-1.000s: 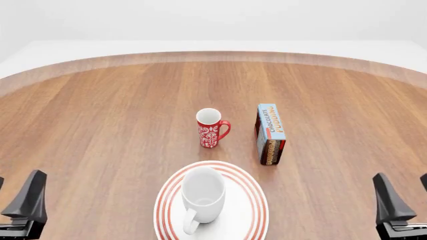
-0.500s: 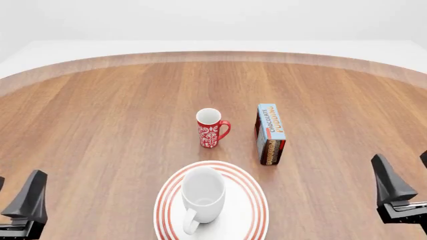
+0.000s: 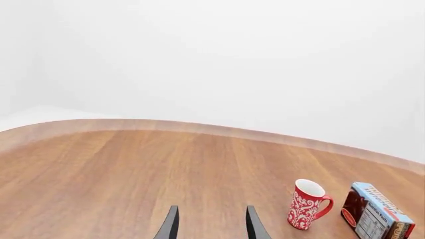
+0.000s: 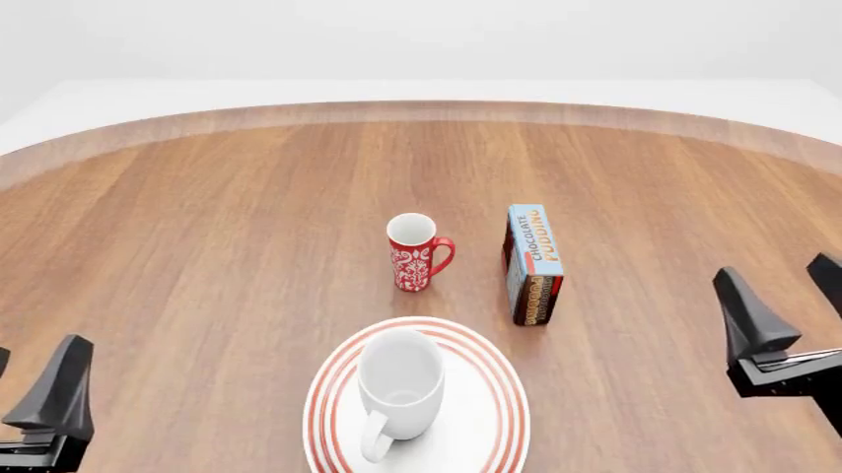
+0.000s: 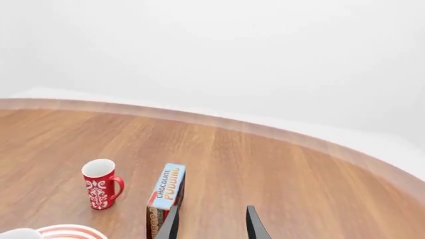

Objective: Pick up the white mug and put it on the plate, and put the chocolate pudding to the right of the plate.

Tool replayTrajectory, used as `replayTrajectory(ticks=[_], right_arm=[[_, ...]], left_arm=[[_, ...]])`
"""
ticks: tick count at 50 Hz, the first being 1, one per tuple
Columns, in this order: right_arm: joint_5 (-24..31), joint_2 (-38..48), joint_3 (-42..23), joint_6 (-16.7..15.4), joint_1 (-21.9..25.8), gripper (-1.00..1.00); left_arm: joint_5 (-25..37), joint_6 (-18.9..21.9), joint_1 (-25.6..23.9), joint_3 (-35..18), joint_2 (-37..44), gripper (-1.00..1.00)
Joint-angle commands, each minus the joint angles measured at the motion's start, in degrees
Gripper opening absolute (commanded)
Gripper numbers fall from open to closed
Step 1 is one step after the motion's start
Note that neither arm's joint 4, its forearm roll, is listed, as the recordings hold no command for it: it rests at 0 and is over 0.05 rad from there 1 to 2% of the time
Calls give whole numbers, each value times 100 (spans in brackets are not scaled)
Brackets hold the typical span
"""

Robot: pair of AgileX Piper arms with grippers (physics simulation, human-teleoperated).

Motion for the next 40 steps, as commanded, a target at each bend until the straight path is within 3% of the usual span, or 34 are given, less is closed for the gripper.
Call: replayTrajectory(ticks=[1,40], right_arm=[[-257,484,-180,-96,102,100],[-661,2003,-955,-451,379,100]], left_arm=[[-7,-10,1,5,0,100],[-18,-57,29,1,0,100]])
